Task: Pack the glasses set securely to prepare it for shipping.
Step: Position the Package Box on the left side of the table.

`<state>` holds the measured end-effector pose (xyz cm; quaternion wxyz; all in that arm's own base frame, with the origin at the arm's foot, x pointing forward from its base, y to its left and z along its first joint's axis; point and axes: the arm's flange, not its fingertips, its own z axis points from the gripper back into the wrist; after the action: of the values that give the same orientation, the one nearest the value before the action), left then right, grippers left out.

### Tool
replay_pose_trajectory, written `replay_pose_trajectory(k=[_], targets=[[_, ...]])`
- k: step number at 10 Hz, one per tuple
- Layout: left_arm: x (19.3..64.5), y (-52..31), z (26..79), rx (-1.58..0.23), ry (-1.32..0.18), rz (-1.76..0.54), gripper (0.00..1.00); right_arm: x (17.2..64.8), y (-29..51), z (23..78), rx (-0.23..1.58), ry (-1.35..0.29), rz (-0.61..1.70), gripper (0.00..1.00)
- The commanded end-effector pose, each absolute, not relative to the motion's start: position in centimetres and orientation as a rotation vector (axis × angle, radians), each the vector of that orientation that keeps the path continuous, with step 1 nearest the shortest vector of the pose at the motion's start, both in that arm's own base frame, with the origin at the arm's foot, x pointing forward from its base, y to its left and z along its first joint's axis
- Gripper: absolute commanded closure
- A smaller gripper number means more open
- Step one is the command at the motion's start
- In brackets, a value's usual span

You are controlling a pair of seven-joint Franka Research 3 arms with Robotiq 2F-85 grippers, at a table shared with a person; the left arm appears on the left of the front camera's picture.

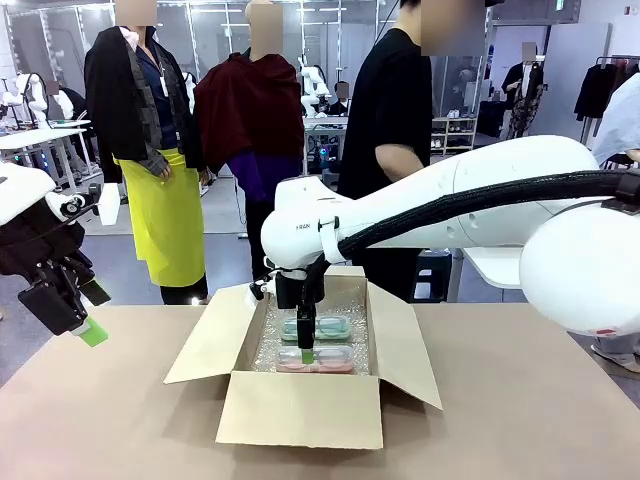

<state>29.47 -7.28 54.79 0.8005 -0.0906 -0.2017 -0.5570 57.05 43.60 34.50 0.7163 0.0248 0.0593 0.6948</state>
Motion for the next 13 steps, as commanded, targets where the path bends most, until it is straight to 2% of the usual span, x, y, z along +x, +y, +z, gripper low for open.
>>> replay_pose_trajectory(k=[1, 8, 10, 13], targets=[[29.5, -7.3, 54.8, -0.202, -0.453, -1.197, 0.0, 57.0, 43.8, 34.5, 0.055, 0.125, 1.541, 0.0], [29.5, -7.3, 54.8, -0.202, -0.453, -1.197, 0.0, 57.1, 43.6, 34.5, 0.055, 0.131, 1.538, 0.0], [29.5, -7.3, 54.8, -0.202, -0.453, -1.197, 0.0, 56.5, 41.0, 39.5, 0.108, 0.09, 1.453, 0.0], [29.5, -7.3, 54.8, -0.202, -0.453, -1.197, 0.0, 53.8, 34.4, 46.6, 0.176, -0.066, 1.35, 0.0]])
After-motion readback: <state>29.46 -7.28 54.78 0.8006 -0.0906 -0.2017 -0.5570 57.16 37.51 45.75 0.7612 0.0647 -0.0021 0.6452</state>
